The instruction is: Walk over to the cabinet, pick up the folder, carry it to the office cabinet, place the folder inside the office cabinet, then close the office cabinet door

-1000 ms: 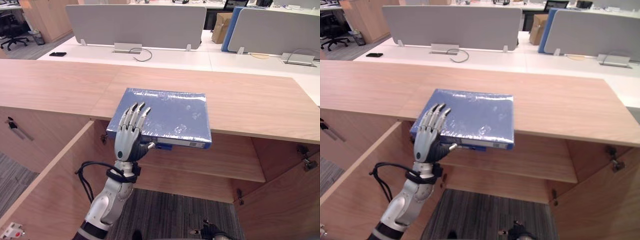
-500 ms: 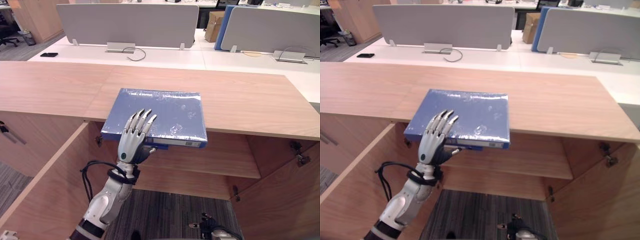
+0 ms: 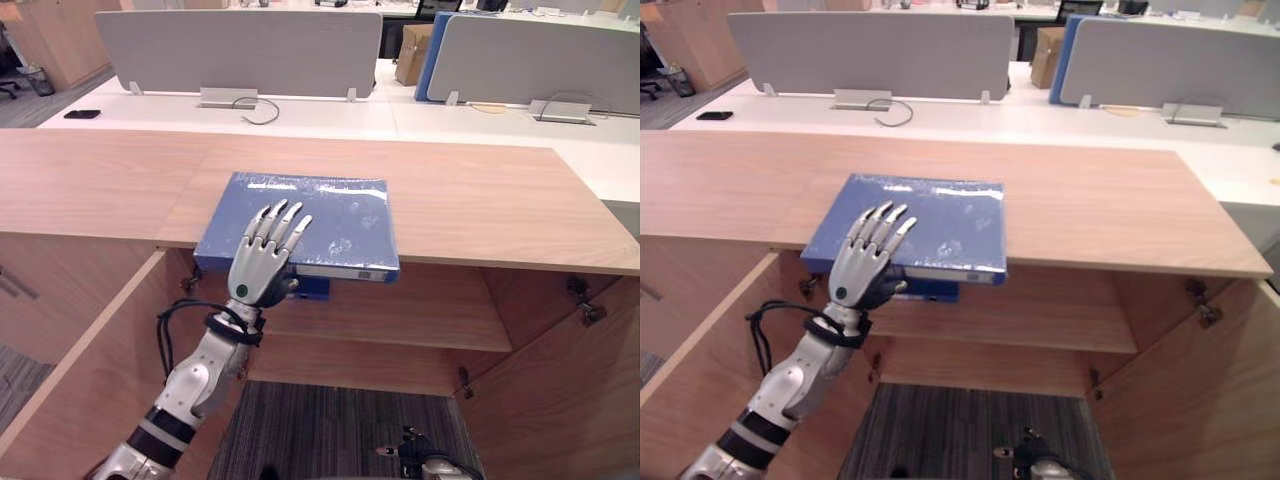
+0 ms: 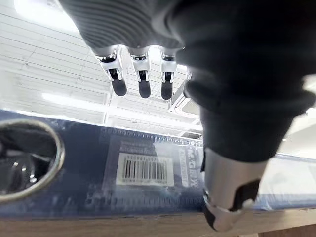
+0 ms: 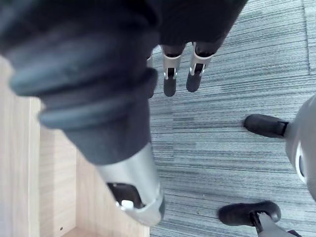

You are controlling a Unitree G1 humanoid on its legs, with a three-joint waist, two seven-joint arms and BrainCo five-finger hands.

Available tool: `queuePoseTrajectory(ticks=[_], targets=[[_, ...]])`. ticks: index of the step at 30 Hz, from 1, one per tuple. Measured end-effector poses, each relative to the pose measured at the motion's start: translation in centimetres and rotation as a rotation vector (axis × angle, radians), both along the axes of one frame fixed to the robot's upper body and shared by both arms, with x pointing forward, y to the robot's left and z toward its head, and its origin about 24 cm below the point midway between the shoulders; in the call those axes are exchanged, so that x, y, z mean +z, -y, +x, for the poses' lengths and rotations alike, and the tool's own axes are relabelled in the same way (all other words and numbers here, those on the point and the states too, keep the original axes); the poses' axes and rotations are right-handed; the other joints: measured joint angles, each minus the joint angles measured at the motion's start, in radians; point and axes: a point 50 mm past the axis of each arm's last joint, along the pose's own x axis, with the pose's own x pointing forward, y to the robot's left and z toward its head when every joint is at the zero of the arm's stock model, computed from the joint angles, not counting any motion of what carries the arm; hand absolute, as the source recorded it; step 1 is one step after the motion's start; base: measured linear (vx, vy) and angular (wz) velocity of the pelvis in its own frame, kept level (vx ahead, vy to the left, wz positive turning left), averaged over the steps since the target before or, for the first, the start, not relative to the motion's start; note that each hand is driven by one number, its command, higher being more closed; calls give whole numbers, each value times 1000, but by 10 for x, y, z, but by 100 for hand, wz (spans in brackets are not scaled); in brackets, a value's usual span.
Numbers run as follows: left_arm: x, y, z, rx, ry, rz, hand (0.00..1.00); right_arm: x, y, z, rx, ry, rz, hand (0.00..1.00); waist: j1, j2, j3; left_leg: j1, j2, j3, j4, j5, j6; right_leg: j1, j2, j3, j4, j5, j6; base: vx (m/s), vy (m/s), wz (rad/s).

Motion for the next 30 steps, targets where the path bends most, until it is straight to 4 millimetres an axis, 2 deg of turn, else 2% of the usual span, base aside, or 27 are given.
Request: queuePoseTrajectory(ticks=[5, 12, 21, 22, 30], targets=[[-2, -3, 7, 19, -14, 40, 0, 0, 0, 0, -2, 0, 0, 0, -5, 0, 0, 0, 0, 1, 0, -1, -1, 1, 1, 0, -4, 1, -2, 0, 0, 0], [-25, -15, 15, 85, -124, 97, 0, 0, 0, 0, -3, -1, 0, 0, -10, -5, 8, 18, 0, 6, 0, -15, 0, 19, 0, 6, -11, 2, -3, -6, 9, -2], [-30, -27, 20, 158, -151, 75, 0, 0, 1, 0, -4, 4, 0, 0, -16, -6, 8, 35, -6, 16, 0, -29, -3, 39, -4, 12, -27, 1, -3, 5, 10, -2], [-30, -28, 21, 163, -153, 69, 100, 0, 1, 1, -5, 4, 0, 0, -16, -6, 8, 35, -6, 17, 0, -29, -3, 39, -4, 13, -27, 1, -3, 0, 0, 0], [-25, -35, 27, 230, -114, -4, 100, 1, 5, 2, -11, 14, -13, 0, -27, -6, 5, 51, -9, 32, 0, -44, -5, 52, -5, 30, -41, 1, -6, -3, 13, -5]])
